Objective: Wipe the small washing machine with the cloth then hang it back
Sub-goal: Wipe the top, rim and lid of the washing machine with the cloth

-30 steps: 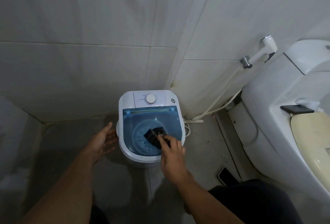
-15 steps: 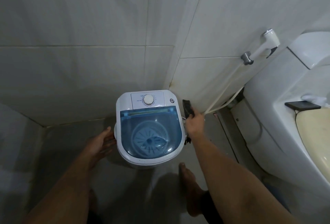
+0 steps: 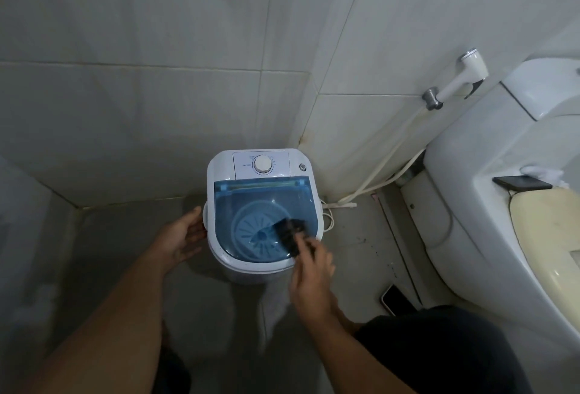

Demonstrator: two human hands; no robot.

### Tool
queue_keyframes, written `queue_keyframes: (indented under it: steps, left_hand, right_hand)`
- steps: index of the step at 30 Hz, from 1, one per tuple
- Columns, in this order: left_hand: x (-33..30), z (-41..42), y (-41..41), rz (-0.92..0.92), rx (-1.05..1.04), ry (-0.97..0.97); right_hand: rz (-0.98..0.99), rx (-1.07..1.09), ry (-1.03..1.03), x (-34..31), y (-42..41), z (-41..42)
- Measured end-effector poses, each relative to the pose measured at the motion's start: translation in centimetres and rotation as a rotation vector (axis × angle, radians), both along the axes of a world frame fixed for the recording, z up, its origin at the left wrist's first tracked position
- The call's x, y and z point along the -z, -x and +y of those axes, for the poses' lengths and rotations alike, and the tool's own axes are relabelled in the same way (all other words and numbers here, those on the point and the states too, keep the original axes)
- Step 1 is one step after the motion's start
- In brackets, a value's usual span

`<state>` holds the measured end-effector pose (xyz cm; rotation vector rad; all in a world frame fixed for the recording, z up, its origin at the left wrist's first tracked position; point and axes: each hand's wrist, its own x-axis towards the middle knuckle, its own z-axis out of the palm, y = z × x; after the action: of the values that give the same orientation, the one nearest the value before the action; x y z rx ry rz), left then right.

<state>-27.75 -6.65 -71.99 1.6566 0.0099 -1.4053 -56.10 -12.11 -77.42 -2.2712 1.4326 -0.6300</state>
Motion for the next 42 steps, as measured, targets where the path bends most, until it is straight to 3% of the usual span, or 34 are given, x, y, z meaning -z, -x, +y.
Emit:
queue_keyframes:
  steps: [3,5,9,12,17,21,34,38,42]
  left_hand:
    - [0.0,0.2,0.0,-0.004,0.017,0.011]
    - [-0.1,0.3,-0.1,-0.006,0.024,0.022]
    - [-0.5,0.3,-0.1,-0.003,0.034,0.022]
    - [-0.8,0.4,-0.1,0.001,0.044,0.023]
    - [-0.8,0.6,-0.4,0.023,0.043,0.032]
    - [-0.7,0.8,-0.6,0.032,0.051,0.039]
    - [0.0,0.9,-2.2,0.073,-0.019,0.026]
    - [0.1,1.3,-2.9,0.073,-0.071,0.032]
    - [-0.1,1.6,-2.6,0.064,-0.051,0.037]
  right_hand:
    - [0.017,-0.388,-0.004,-1.0,-1.9,3.5]
    - [-0.079,-0.464,-0.034,-2.1,-3.1,3.5]
    - [-0.336,-0.075,-0.039,-3.6,-2.7,-0.9]
    - [-0.231,0.149,-0.079,-3.6,-0.7,-3.8]
    - [0.032,-0.202,0.071,-1.7,-0.8,-1.1]
    - [0.169,-0.311,0.059,-0.8,-3.0,2.0]
    - [0.185,-0.822,0.075,-1.4,-7.6,4.8]
    - [-0.052,-0.527,0.011,-4.1,-7.7,1.6]
    - [-0.075,-0.189,0.024,-4.6,-5.1,-3.2]
